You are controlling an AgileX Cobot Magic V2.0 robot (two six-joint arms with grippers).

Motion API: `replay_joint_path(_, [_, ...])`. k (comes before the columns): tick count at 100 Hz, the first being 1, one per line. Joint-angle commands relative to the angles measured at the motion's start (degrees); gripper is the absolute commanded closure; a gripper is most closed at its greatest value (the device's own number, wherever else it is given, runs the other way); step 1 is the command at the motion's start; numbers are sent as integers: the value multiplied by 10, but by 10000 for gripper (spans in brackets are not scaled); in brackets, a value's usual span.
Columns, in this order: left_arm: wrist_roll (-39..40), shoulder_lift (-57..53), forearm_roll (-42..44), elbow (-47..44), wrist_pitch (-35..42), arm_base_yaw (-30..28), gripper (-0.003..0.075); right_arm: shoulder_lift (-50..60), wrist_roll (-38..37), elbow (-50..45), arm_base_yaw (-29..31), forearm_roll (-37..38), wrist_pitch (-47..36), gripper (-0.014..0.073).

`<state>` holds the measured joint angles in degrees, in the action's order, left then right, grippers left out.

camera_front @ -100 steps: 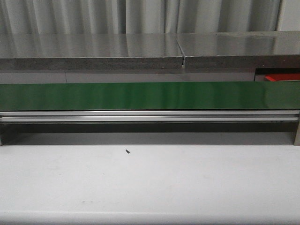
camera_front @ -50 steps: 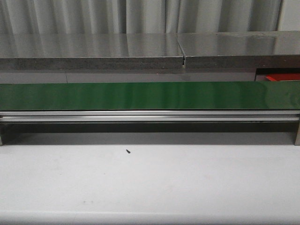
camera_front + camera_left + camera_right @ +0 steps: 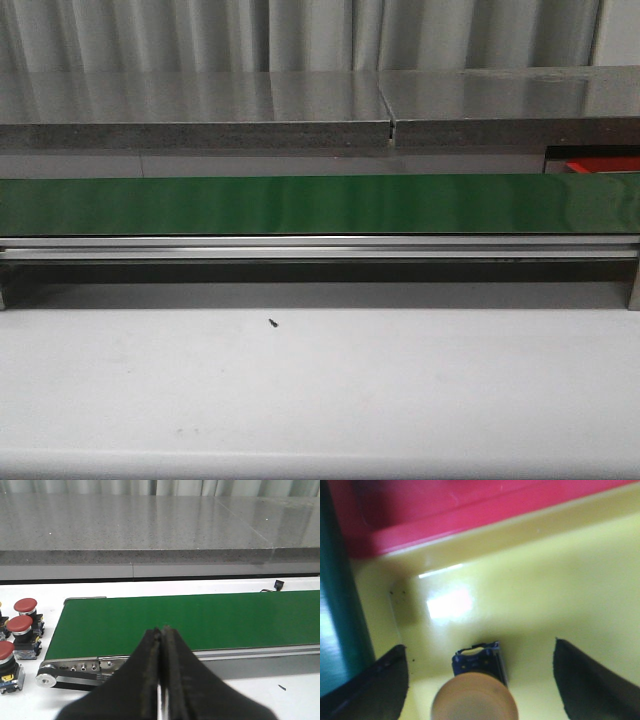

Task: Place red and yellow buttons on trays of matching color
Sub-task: 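Place the yellow button into the yellow tray, withdraw the right gripper, then open the left gripper and lower it over another red button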

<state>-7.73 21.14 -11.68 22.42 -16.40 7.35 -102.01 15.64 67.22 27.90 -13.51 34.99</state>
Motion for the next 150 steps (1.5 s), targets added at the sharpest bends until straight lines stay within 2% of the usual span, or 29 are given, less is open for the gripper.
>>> replay_joint_path(1, [3, 2, -5, 15, 48, 3, 739, 57, 1, 16, 4, -9, -29, -41])
replay_joint_path(21, [3, 2, -5, 15, 48, 3, 739, 135, 3, 16, -19, -11, -26, -41])
replay_joint_path(48, [3, 2, -5, 15, 48, 3, 739, 257, 25, 0, -123, -11, -19, -41])
replay_joint_path(68, [3, 2, -5, 15, 48, 3, 739, 353, 36, -72, -203, -11, -22, -41])
replay_joint_path(85, [3, 2, -5, 15, 48, 3, 739, 434, 36, -155, -223, -11, -27, -24])
replay_joint_path(97, [3, 2, -5, 15, 48, 3, 739, 488, 36, -213, -223, -11, -29, 99])
replay_joint_path(114, [3, 2, -5, 15, 48, 3, 739, 556, 36, -271, -223, -11, -30, 424])
replay_joint_path(128, [3, 2, -5, 15, 48, 3, 739, 596, 36, -288, -223, -11, -26, 652])
replay_joint_path(150, [3, 2, -5, 15, 48, 3, 739, 609, 36, -288, -223, -11, -10, 663])
